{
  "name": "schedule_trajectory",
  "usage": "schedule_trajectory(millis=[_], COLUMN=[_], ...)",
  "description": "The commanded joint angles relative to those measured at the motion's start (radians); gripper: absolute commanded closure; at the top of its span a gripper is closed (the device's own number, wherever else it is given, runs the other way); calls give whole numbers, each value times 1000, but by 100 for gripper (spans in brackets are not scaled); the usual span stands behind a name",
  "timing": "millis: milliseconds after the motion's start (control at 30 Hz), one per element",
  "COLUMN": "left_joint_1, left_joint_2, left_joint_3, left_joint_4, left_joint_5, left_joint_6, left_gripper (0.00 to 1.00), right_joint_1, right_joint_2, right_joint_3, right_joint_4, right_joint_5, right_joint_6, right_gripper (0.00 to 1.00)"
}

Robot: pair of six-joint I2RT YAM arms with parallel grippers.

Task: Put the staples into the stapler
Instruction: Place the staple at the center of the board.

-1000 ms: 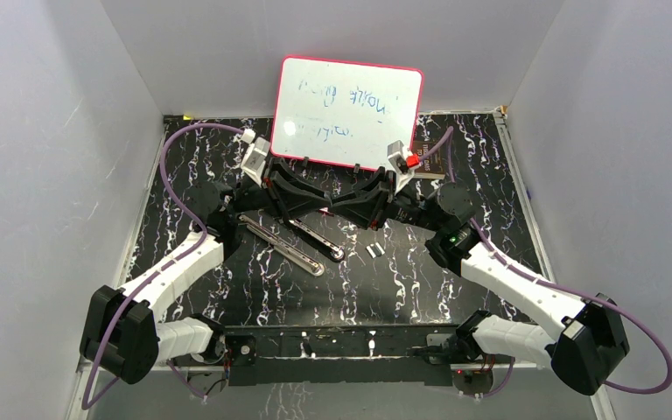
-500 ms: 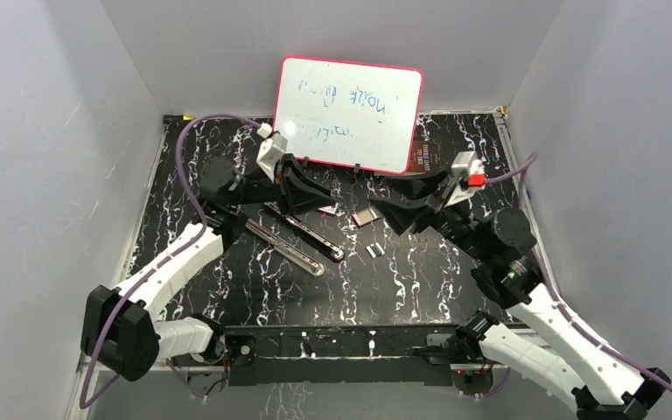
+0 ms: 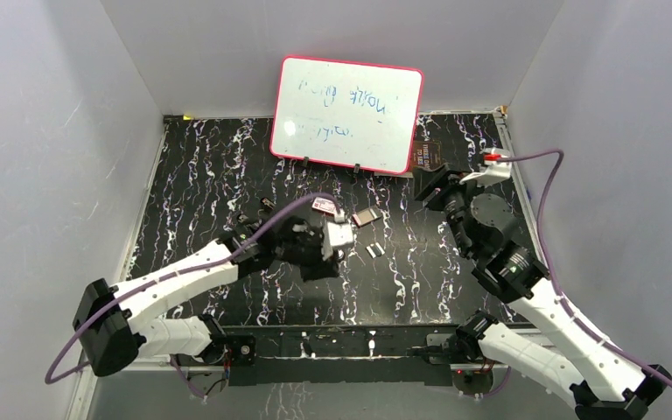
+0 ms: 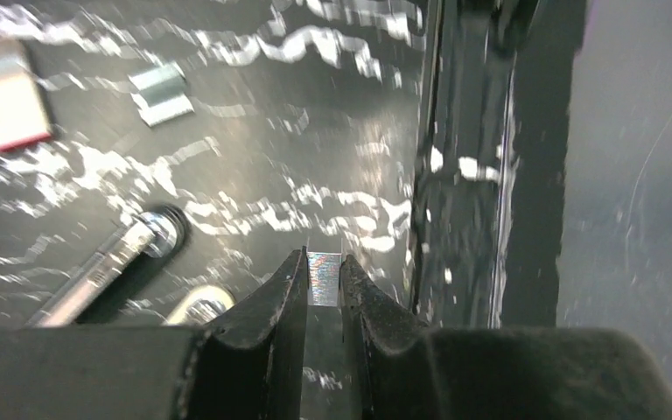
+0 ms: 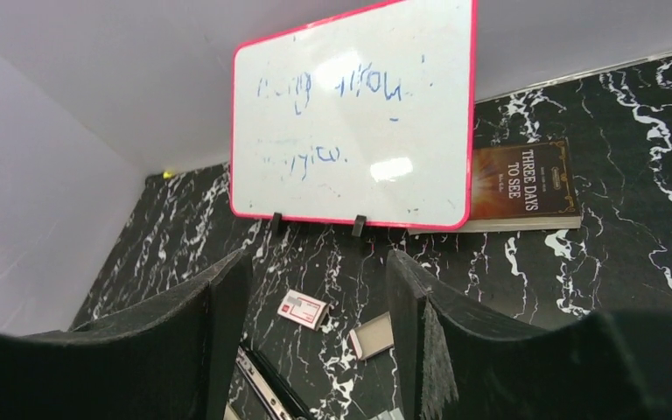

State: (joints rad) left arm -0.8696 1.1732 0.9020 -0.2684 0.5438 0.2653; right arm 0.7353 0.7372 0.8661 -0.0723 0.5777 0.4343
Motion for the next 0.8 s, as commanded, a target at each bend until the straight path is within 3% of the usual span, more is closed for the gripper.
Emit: schedule_trajectory(millis=[0, 200, 467, 667, 767], left_joint_1=[-135, -220, -246, -246, -246], left_joint_2=[46, 216, 407, 482, 506], left_joint_3=[-32, -4, 81, 120, 128], left_joint_4=[-176, -178, -221, -215, -215], left_joint_5=[-226, -348, -491, -501, -488], left_joint_6=[91, 108, 173, 192, 188], left_gripper=[100, 100, 100, 99, 92], right_joint_1=[2, 2, 2, 2, 2], right_joint_2=[-62, -63, -62, -45, -36], right_joint_3=[3, -3, -12, -13, -10], right_joint_4=[66, 45, 42, 43, 40], right_joint_5=[95, 84, 53, 23, 10], right_joint_6=[41, 38, 47, 47, 47], right_gripper=[34, 34, 34, 34, 34])
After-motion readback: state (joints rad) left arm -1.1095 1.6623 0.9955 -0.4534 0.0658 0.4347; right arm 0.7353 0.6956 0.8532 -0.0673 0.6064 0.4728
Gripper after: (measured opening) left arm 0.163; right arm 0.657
